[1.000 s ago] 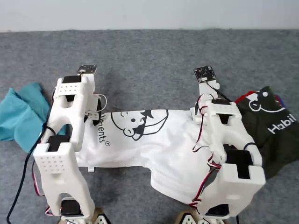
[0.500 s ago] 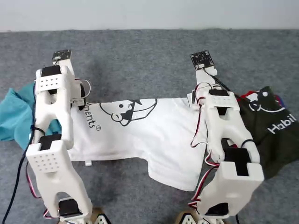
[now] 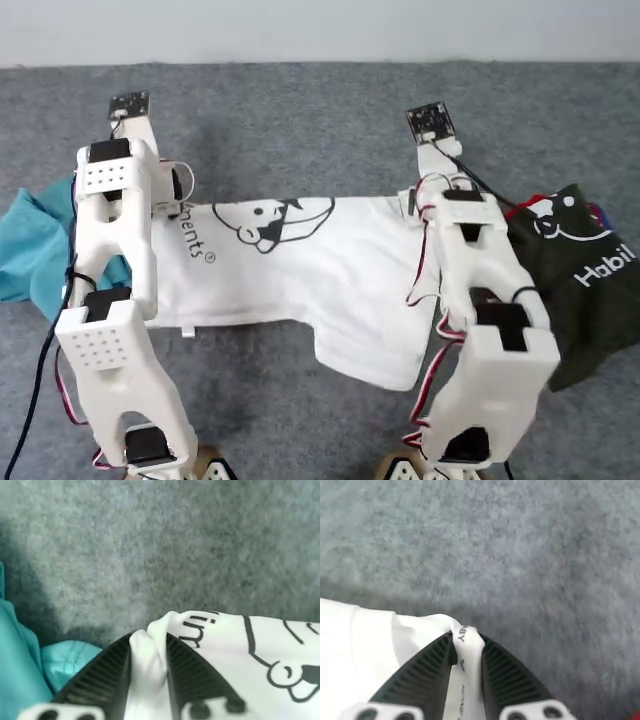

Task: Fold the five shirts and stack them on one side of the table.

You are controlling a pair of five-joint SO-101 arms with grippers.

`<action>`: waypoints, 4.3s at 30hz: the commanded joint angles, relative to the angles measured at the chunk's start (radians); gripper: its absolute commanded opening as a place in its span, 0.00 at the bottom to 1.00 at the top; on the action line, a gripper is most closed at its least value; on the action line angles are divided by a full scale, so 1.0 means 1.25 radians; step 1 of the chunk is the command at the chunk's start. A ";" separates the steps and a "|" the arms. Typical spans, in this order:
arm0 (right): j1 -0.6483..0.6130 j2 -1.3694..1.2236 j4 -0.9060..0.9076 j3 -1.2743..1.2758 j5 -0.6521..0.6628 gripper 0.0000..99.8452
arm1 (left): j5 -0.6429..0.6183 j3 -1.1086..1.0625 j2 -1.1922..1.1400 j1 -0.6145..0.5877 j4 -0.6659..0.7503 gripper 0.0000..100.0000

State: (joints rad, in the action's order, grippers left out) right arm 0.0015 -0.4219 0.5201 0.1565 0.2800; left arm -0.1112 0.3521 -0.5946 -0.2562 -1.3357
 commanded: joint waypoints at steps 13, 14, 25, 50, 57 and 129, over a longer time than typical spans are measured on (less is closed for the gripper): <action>0.015 -0.127 0.452 -0.447 -0.097 0.24 | 0.085 0.100 -0.128 -0.018 -0.066 0.07; 0.015 -0.127 0.484 -0.479 -0.098 0.24 | 0.093 0.136 -0.131 -0.023 -0.098 0.09; -0.014 -0.126 0.785 -0.676 -0.093 0.24 | 0.090 0.315 -0.136 -0.025 -0.182 0.12; -0.082 -0.215 0.830 -0.667 -0.050 0.23 | 0.217 0.337 -0.239 -0.017 -0.241 0.12; -0.055 -0.217 0.875 -0.752 -0.012 0.23 | 0.216 0.490 -0.247 -0.014 -0.178 0.12; -0.053 0.322 0.736 -0.042 0.053 0.23 | 0.158 0.290 -0.187 -0.045 -0.336 0.41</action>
State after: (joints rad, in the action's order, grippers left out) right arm -0.0307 -0.2179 1.3640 0.1089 0.3629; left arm 0.0990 0.6774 -0.8477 -0.3191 -1.7208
